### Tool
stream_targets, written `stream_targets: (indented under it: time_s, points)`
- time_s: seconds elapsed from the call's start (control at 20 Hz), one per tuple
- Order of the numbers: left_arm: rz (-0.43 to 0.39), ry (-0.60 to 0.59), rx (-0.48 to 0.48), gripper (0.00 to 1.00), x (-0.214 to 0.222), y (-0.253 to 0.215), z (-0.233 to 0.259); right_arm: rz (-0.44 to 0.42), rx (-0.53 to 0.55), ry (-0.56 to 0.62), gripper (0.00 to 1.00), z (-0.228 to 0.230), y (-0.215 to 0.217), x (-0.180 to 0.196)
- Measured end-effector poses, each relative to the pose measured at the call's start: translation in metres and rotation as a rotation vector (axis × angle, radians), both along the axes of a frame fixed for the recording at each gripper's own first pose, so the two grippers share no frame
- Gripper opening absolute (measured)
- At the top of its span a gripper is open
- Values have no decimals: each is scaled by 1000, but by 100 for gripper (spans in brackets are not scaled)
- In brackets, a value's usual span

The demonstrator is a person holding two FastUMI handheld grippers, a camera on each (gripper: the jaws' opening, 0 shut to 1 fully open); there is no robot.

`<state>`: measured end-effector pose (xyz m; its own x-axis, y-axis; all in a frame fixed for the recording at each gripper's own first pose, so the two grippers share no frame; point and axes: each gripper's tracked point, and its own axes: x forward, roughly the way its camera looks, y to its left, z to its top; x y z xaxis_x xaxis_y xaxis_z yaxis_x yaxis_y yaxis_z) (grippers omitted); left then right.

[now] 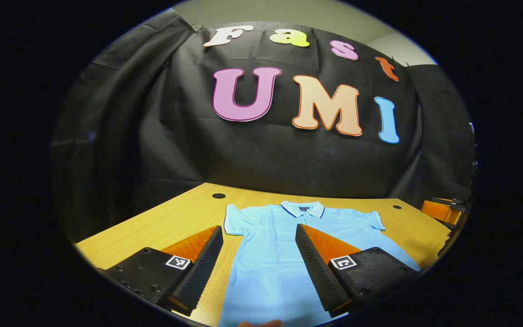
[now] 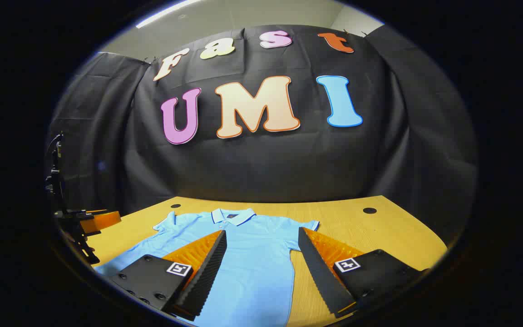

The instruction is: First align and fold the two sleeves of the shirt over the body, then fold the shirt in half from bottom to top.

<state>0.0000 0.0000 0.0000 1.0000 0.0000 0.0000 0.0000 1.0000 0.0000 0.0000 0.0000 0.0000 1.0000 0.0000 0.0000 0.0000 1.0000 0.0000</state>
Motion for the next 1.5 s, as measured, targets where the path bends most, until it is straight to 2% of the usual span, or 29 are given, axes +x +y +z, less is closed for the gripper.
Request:
stream_targets:
  time_s: [0.75,0.8,0.85,1.05,1.25,1.35,1.5]
  points:
    - [19,35,-14,96,4,1,-9,7,-30,24,98,-6,-7,7]
    - [18,39,-14,95,4,-1,-11,12,-28,32,96,-7,-8,10]
    - [18,38,-16,95,4,-1,-11,17,-28,42,98,-7,-9,12]
    - [13,49,-26,95,5,-4,-15,34,-55,111,98,-18,-15,37]
    - [13,40,7,95,5,-1,-10,52,-64,193,98,-31,-18,60]
    - [16,29,20,95,4,2,-6,31,-64,230,96,-37,-28,78]
    - [8,30,19,96,4,3,-10,4,-74,314,98,-51,-45,107]
